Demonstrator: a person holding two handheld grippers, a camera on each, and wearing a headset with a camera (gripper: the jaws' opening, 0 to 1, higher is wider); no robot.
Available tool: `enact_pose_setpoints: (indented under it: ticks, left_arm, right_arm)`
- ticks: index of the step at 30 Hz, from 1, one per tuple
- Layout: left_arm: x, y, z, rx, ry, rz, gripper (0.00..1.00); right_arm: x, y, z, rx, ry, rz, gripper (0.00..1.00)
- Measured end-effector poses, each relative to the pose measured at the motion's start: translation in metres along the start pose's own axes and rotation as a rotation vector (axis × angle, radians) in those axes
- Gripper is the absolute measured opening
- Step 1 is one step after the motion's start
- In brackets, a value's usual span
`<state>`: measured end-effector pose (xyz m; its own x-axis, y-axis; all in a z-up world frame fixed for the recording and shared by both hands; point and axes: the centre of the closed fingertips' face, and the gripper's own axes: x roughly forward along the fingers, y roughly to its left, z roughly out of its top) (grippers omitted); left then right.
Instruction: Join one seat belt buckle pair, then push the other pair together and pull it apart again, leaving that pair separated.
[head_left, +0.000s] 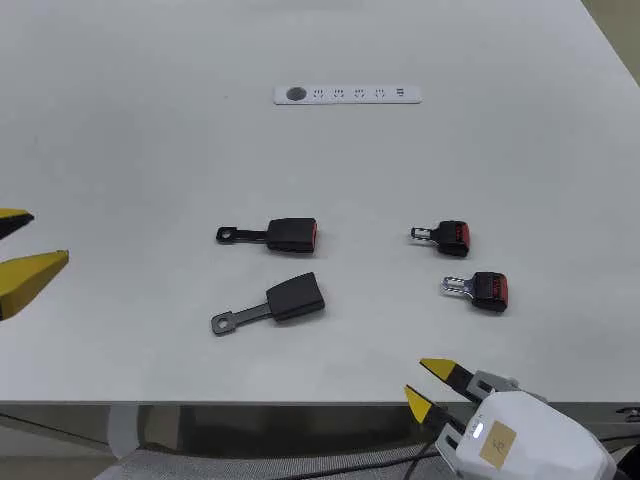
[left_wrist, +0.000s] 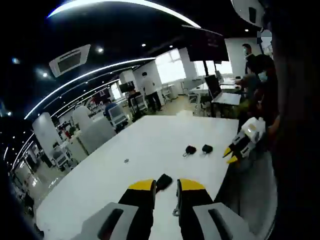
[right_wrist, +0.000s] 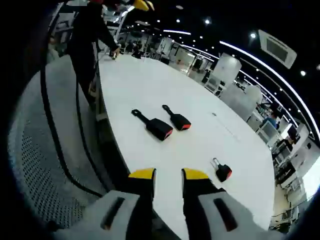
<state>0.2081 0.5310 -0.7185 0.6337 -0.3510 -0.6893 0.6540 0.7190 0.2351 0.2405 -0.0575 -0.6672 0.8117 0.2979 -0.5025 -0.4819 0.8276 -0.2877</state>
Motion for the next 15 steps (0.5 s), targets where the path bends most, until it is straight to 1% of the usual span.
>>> enact_pose_setpoints:
  ticks: [1,2,3,4,5,6,7,8,9,11,13,15]
  left_arm:
    - [0.001,0.000,0.005,-0.002,-0.004,-0.002,0.32]
    - [0.002,-0.001,0.009,-0.001,-0.009,-0.003,0.32]
    - [0.002,-0.001,0.015,-0.001,-0.019,-0.005,0.32]
    - [0.002,-0.001,0.018,-0.001,-0.024,-0.005,0.33]
    - [0.003,-0.003,0.024,-0.004,-0.041,-0.005,0.33]
    - [0.003,-0.004,0.030,-0.012,-0.063,-0.008,0.33]
    - [0.004,-0.005,0.033,-0.013,-0.065,-0.009,0.34]
    - [0.006,-0.008,0.035,-0.006,-0.067,-0.009,0.35]
    - [0.007,-0.011,0.037,0.003,-0.064,-0.015,0.35]
    - [0.005,-0.017,0.041,0.010,-0.073,-0.028,0.36]
    - [0.005,-0.020,0.042,0.027,-0.069,-0.030,0.37]
    - [0.007,-0.022,0.043,0.043,-0.063,-0.034,0.38]
  right_arm:
    - [0.001,0.003,0.000,0.043,0.007,0.019,0.55]
    - [0.001,0.002,0.001,0.051,0.003,0.018,0.54]
    - [0.003,0.001,0.004,0.047,-0.013,0.012,0.54]
    - [0.005,0.003,0.004,0.047,-0.010,0.018,0.55]
    - [0.010,0.010,0.000,0.036,0.006,0.036,0.55]
    - [0.013,0.013,-0.002,0.031,0.017,0.041,0.57]
    - [0.017,0.016,-0.003,0.030,0.024,0.049,0.59]
    - [0.022,0.025,-0.004,0.048,0.029,0.078,0.62]
    - [0.027,0.031,-0.004,0.060,0.032,0.093,0.67]
    - [0.034,0.046,-0.002,0.051,0.032,0.146,0.71]
    - [0.041,0.056,-0.004,0.025,0.051,0.175,0.79]
    - [0.045,0.067,-0.011,-0.029,0.085,0.226,0.84]
